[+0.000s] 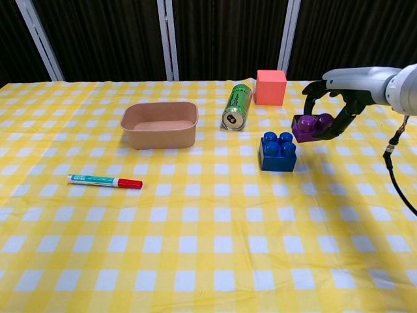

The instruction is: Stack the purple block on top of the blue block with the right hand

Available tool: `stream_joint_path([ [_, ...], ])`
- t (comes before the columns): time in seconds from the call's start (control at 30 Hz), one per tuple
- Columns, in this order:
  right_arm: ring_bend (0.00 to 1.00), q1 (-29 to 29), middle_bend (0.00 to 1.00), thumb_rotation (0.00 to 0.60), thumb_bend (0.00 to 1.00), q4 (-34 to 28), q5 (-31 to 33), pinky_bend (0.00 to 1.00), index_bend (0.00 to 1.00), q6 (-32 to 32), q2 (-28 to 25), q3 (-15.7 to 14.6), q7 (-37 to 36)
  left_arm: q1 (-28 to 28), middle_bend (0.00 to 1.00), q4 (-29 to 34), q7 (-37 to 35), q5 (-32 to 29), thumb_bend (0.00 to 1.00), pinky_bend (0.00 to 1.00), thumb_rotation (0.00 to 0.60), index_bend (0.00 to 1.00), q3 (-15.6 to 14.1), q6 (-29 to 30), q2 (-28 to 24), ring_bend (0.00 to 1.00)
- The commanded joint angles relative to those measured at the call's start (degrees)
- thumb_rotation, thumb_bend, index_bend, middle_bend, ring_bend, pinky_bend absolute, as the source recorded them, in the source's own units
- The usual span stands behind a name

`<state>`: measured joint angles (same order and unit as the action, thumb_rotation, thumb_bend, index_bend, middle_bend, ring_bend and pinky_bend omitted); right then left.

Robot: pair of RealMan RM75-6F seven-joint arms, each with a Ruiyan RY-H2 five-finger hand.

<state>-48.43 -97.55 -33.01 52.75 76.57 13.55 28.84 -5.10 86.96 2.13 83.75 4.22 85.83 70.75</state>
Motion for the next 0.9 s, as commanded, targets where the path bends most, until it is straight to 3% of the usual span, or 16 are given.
stream_joint_path([
  [0.03, 0.00, -2.2, 0.00, 0.600, 0.46, -1.0, 3.6, 0.00, 0.50, 2.2, 1.6, 0.1, 2.5, 0.0, 0.05, 0.0, 0.1, 0.1, 0.12, 0.05, 0.600, 0.17, -0.1, 0.0, 0.1, 0.00],
  [0.37, 0.00, -6.5, 0.00, 0.600, 0.47, 1.6, 7.9, 0.00, 0.51, 4.1, 6.6, 0.9, 4.8, 0.1, 0.05, -0.4, -0.9, -1.0, 0.12, 0.05, 0.600, 0.17, 0.6, 0.2, -0.2, 0.00],
  [0.9, 0.00, -7.3, 0.00, 0.600, 0.47, 6.0, 7.2, 0.00, 0.51, 1.9, 9.3, 0.6, 2.0, 0.2, 0.05, -0.6, -1.2, -1.2, 0.12, 0.05, 0.600, 0.17, 0.6, 0.3, -0.4, 0.00],
])
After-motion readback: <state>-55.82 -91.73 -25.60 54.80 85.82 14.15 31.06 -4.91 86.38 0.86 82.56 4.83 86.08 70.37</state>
